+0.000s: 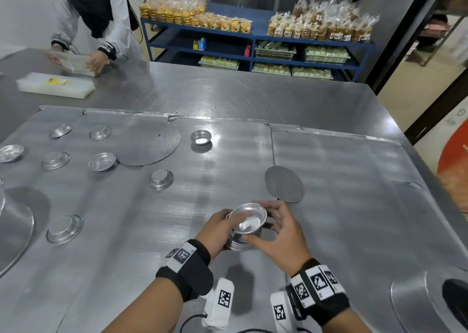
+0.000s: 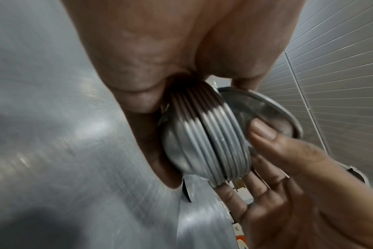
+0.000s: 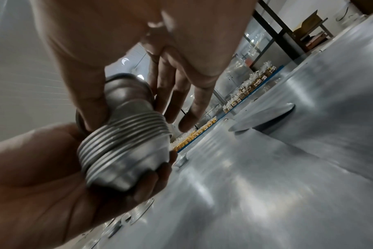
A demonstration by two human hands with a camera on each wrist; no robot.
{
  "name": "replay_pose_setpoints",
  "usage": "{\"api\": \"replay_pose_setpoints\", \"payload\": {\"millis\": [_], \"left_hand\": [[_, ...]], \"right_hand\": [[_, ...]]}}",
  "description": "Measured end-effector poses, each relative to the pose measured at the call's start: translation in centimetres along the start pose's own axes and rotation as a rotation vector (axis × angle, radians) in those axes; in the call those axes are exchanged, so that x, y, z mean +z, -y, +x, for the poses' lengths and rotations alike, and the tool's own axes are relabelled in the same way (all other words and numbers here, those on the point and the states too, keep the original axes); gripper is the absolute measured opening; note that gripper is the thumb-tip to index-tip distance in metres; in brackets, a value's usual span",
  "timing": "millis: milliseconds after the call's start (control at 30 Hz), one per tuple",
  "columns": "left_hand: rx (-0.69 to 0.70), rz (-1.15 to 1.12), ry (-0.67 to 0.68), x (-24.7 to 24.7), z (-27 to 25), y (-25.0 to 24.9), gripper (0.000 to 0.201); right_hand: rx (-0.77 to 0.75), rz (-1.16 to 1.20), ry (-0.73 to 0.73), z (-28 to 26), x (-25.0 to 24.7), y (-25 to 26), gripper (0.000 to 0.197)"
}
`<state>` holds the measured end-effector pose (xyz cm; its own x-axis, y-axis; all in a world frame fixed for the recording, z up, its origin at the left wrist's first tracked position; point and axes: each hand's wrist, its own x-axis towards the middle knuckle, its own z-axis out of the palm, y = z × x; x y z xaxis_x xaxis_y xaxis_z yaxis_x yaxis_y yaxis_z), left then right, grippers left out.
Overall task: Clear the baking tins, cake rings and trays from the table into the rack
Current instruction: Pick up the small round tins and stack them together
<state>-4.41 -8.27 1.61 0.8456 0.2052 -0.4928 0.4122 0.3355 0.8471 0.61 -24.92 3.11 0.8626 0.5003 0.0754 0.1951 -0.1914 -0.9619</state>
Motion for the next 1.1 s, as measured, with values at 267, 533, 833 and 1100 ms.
{"api": "replay_pose_setpoints", "payload": {"millis": [267,533,833,1100], "left_hand": [[0.012,0.005,0.021,-0.2,-1.0,0.8,0.050],[0.007,0.020,0.004,-1.2,-1.6,1.9,0.030],[0.010,0.111,0.053,-0.5,-2.2,2.3,0.026],[0.014,0.308,0.093,0.2,-2.2,2.3,0.022]], "right_hand": [[0.075,0.092,0.105,-1.2,0.2,-1.1,0.067],[0.163,0.038,0.224,-1.5,-0.4,-1.5,0.062],[0.291,-0.024,0.028,-1.9,0.9,-0.8,0.016],[0.269,-0.331,0.044,-2.6,0.4,-1.1,0.016]]}}
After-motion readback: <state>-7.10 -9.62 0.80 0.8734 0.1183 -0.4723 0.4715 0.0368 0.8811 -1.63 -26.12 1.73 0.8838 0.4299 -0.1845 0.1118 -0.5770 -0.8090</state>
